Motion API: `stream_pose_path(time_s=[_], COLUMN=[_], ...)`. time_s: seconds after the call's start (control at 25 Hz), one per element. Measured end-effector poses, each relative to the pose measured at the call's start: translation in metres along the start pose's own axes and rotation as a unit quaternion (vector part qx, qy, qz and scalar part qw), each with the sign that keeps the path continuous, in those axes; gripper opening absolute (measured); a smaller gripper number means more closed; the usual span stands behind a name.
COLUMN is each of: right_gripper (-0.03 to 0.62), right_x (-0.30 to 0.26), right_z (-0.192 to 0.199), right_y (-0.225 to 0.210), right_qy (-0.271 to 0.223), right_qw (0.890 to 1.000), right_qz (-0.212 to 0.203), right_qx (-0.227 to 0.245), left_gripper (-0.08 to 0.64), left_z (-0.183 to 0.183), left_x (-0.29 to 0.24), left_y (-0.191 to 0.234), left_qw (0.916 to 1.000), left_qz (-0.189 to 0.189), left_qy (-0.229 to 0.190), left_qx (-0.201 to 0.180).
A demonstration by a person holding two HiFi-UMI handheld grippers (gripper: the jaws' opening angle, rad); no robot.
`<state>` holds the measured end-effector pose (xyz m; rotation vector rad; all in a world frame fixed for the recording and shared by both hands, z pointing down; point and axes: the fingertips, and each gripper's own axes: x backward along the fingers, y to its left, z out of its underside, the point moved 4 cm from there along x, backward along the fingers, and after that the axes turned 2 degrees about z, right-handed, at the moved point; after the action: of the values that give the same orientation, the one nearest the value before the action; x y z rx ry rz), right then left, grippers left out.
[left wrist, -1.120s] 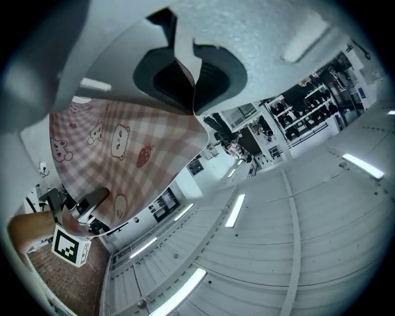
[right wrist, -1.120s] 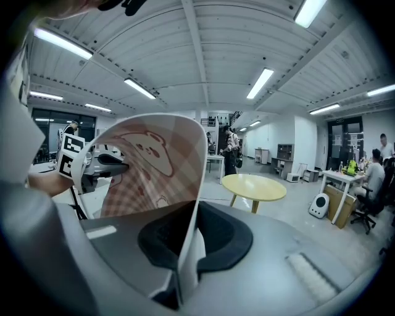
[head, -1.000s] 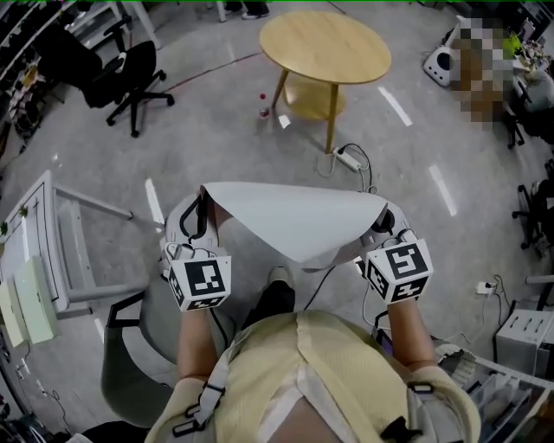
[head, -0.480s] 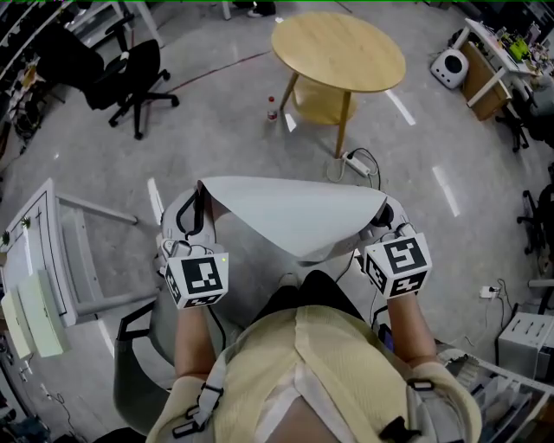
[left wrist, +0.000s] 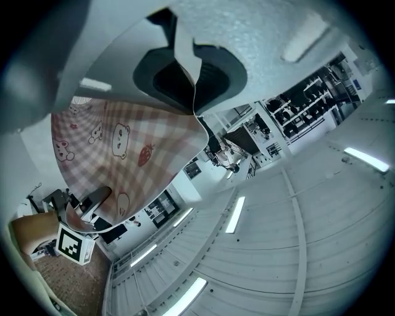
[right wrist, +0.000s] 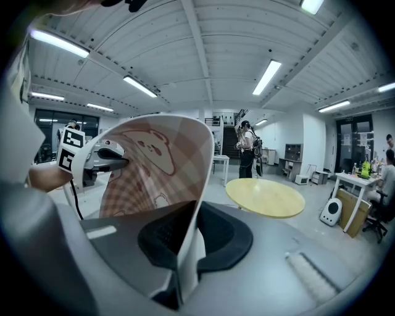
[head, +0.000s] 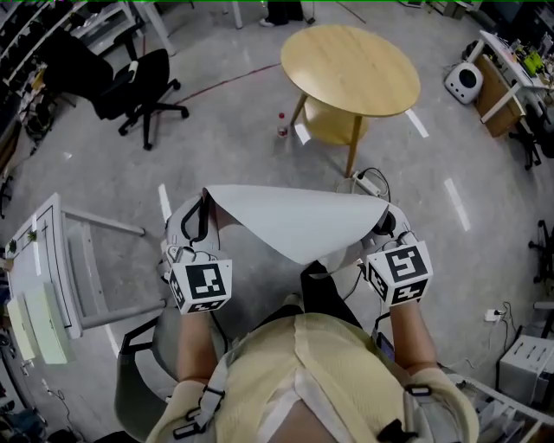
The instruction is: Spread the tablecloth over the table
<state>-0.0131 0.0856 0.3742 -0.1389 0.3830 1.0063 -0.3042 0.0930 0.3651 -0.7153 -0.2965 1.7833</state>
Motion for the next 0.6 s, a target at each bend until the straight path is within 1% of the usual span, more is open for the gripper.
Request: stream_pose_path(time_s=[0.2,0.4,0.6], right_gripper=[0.008,0.008,0.008], right_x=[-0.038,-0.072,-0.098], right_z=[-0.009,-0.014,-0.025], right_y=[-0.027,-0.061,-0.087], right_qy=[0.002,0.01,0.004], right_qw=[1.0,0.998,0.997], right_qz=[-0.027,-0.055,-0.083], right_qx=[0.006,0.003,0.005], left_gripper=[0.007,0.006,0.006], left_z=[-0.006,-0.017,-0.034], left_x=[-0.046,-0.088,-0.128], left_y=[0.011,0.013,0.025], left_qw=[0.9997,0.9984,0.9969], left_qz=[-0.018,-0.04,-0.059], left_qy=[0.016,0.032,0.045], left_qx=[0.006,0.024,0.023])
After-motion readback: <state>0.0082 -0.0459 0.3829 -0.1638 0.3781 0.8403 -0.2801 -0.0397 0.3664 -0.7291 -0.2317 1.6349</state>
